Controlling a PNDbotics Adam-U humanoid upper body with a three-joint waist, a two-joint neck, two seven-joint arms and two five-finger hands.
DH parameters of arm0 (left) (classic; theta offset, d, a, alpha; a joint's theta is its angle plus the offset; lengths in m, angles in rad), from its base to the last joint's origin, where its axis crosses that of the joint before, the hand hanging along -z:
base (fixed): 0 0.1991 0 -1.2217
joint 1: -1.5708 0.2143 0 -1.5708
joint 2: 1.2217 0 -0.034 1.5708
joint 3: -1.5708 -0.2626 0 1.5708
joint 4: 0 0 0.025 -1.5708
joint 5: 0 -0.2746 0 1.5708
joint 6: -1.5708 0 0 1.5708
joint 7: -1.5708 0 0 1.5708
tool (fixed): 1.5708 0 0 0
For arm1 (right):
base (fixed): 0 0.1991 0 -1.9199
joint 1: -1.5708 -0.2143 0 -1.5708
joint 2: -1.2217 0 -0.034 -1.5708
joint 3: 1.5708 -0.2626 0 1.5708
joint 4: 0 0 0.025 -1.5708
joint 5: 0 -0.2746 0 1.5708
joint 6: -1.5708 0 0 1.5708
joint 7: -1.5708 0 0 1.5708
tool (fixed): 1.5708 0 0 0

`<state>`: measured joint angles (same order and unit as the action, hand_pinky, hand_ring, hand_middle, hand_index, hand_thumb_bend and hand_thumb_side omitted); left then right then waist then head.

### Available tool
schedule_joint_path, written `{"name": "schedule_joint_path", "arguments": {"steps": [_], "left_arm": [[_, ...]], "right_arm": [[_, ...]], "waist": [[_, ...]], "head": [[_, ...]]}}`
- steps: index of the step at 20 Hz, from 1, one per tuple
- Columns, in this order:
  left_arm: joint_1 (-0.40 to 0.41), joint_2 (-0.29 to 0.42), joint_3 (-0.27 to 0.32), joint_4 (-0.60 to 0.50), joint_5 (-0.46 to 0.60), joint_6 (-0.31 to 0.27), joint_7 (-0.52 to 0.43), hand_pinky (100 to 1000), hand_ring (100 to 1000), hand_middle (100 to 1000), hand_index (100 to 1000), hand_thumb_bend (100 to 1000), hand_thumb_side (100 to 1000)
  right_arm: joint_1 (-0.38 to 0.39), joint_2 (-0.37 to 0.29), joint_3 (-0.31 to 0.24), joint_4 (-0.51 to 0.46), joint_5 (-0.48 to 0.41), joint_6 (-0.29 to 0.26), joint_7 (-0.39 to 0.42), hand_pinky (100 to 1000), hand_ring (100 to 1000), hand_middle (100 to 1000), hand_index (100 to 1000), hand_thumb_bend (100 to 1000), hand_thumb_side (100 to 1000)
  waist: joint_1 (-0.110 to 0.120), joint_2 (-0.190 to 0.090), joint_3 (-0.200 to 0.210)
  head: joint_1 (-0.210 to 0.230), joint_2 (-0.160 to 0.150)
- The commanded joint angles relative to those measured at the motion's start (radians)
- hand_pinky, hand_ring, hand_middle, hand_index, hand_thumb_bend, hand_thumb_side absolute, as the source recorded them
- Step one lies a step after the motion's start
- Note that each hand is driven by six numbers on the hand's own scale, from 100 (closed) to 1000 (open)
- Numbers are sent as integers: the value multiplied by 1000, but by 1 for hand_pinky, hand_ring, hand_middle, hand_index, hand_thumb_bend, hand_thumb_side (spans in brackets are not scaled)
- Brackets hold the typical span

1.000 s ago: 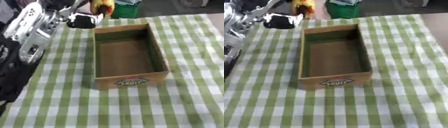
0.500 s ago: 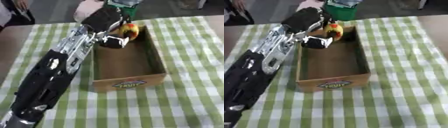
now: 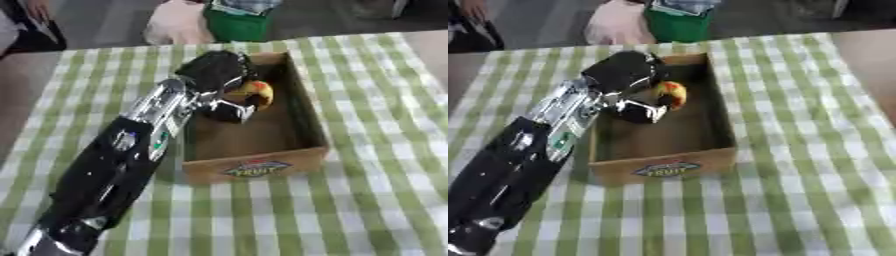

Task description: Pick up objects on the table and place them in the box.

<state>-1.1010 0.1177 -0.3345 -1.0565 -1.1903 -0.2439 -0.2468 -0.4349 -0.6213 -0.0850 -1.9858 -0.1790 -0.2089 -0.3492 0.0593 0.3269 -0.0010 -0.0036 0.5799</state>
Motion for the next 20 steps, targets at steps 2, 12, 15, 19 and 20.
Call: {"name": "schedule_joint_path", "arguments": {"steps": [2,12,15,19,20], "left_arm": [[-14,-4,18,18,-12,-24,-40,420,557,514,775,100,408],[-20,15,27,-31,-80,32,-53,638,814,758,925,122,637],[-17,16,29,-57,-127,60,-28,638,818,764,922,177,656],[-8,17,45,-101,-146,77,2,626,807,753,908,139,667],[-6,19,50,-120,-138,82,9,619,800,747,904,121,669]], "right_arm": [[-12,-20,-2,-14,-3,1,1,631,657,642,782,100,600],[-7,-17,-3,-14,1,5,1,631,658,642,782,100,599],[-6,-18,-4,-14,2,4,-1,631,658,642,782,100,598],[-2,-21,-9,-14,3,2,-7,631,658,642,782,100,596],[-1,-22,-11,-14,3,1,-9,631,659,643,782,100,595]], "waist": [[-4,-17,-5],[-4,-19,-4],[-3,-19,-3],[-4,-20,0],[-4,-21,2]], "head": [[-4,-12],[-6,-12],[-7,-12],[-9,-10],[-10,-11]]}}
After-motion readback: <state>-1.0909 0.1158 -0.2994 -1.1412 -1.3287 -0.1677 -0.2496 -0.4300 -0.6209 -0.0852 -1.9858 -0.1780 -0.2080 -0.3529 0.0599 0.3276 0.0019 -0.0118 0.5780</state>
